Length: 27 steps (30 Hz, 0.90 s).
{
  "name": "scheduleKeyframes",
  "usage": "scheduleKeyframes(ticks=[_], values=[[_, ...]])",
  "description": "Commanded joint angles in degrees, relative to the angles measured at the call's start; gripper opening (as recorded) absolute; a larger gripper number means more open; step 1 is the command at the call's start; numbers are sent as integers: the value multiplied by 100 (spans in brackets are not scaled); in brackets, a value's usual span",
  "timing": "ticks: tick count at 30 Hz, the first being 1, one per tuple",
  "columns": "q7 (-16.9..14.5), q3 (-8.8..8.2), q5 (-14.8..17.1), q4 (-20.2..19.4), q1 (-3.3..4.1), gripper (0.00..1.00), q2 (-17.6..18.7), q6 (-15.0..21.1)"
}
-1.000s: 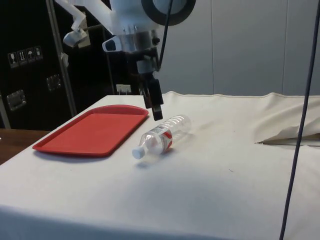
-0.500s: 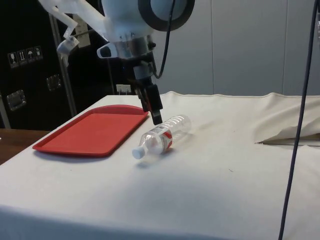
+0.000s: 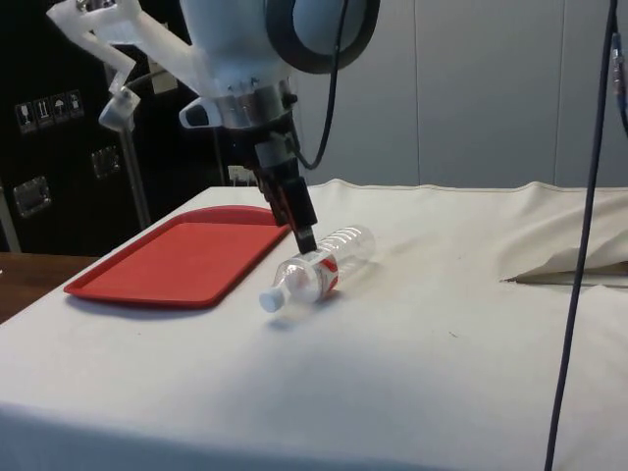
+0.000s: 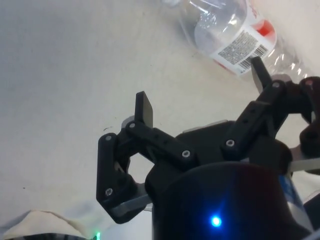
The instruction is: Place the bottle upright on the tray.
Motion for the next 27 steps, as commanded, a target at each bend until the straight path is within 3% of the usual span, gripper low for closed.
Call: scheduleKeyframes(ticks=[1,7,8,9,15,17,18,27], values=[[86,-6,-120,57,40,100,52,-80],[120,40,-281,160,46,100,143,-178],[57,69,-218,138,11,100,132,-138],[120,57,-327,195,46,100,172,-212],[115,80,-487,327,57,100,298,-315],[63,103,-447,315,29,100,292,-286],[97,86,-533,372,57,100,350,-338],[-34,86,-699,602,40,100,642,-390]])
